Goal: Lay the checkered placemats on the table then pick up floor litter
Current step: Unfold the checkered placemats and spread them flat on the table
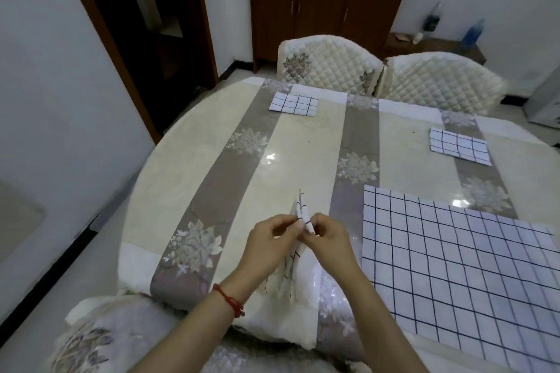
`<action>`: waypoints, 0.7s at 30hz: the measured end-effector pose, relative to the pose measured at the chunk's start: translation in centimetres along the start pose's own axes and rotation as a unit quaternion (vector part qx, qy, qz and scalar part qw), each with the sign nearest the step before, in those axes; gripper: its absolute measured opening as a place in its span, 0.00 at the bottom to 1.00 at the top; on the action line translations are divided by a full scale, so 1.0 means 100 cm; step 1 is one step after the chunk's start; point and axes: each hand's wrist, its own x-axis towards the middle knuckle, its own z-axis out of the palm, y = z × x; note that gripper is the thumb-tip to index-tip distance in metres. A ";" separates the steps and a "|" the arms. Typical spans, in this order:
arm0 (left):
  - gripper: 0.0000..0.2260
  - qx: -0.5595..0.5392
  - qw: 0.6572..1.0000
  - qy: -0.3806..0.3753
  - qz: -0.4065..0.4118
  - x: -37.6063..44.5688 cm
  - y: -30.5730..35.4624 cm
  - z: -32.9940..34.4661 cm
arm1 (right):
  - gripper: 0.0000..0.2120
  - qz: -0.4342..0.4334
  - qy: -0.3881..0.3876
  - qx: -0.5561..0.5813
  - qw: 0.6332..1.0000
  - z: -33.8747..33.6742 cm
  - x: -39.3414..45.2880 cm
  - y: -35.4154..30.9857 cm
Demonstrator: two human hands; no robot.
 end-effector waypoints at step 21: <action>0.10 -0.052 0.988 0.143 -0.017 -0.017 0.013 -0.030 | 0.15 -0.064 0.148 -0.013 0.987 -0.078 -0.034 -0.031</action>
